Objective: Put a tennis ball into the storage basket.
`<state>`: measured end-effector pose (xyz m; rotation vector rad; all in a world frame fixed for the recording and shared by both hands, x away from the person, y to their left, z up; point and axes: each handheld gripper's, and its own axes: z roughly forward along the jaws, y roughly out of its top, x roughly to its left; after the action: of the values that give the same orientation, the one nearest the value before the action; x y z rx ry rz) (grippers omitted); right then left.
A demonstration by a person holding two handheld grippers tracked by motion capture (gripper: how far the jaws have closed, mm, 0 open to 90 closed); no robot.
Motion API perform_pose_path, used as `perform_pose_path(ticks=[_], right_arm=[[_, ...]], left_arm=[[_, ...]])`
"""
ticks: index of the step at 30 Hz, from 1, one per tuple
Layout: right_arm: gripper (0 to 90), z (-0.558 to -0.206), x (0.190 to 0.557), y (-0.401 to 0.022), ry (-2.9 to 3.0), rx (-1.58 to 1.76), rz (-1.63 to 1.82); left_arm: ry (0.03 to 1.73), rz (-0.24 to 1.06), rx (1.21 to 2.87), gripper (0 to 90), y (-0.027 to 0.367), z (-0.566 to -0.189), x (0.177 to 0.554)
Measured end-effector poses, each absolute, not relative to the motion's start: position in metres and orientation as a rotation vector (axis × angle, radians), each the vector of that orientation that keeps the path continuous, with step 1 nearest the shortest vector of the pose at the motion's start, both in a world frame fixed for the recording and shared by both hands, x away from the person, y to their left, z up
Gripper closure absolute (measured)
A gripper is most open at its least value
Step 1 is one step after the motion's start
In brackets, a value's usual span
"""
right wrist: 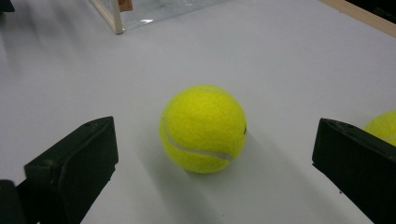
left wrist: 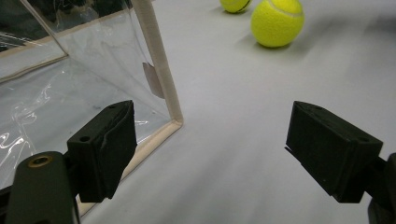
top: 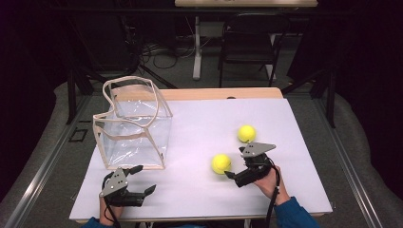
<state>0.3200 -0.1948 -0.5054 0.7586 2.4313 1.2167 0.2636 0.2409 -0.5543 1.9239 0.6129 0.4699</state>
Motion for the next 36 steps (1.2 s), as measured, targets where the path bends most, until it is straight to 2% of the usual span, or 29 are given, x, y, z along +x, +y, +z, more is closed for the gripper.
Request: perform_pose_path(ticks=[16, 36], right_arm=[[0.0, -0.502, 0.338, -0.167, 2.517, 0.725, 1.123], [0.0, -0.518, 0.356, -0.153, 2.6, 0.775, 1.066]], left_arm=[[0.604, 0.465, 1.925, 16.2, 0.241, -0.554, 0.263], [0.605, 0.463, 1.927, 16.2, 0.241, -0.554, 0.263]])
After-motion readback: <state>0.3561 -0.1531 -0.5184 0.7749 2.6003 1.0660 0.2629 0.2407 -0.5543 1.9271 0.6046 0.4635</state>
